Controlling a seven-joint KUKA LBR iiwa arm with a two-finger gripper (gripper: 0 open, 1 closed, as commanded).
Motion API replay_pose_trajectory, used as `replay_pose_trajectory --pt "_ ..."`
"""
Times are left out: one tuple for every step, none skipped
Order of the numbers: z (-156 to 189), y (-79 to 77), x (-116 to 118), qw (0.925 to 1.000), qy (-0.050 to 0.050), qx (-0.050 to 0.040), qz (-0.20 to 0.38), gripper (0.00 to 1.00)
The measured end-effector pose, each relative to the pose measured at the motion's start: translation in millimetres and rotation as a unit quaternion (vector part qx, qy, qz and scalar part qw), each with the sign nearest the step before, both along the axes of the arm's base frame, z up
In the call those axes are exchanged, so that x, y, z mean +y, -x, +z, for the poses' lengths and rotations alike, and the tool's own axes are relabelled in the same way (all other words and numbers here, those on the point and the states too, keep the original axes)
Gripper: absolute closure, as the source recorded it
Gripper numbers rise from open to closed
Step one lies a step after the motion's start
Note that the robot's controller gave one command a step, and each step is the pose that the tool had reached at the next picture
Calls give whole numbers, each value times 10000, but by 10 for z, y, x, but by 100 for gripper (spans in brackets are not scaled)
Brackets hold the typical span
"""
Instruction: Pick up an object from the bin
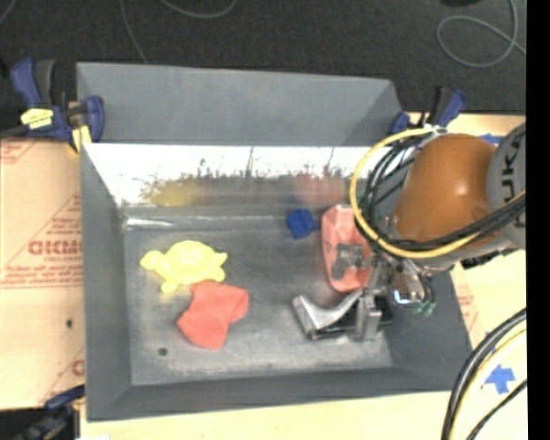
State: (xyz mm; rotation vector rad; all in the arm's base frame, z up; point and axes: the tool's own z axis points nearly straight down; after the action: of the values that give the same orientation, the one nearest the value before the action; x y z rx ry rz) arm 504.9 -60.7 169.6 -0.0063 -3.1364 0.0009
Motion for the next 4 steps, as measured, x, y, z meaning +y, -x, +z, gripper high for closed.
replay_pose_trajectory --pt "41 -18 1 10000 4 -39 8 0" --pt "-393 -41 -120 9999 7 -71 129 0" --pt "-807 -96 -349 9997 -8 -23 250 100" --pt "-807 -96 -349 9997 -7 -23 252 100"
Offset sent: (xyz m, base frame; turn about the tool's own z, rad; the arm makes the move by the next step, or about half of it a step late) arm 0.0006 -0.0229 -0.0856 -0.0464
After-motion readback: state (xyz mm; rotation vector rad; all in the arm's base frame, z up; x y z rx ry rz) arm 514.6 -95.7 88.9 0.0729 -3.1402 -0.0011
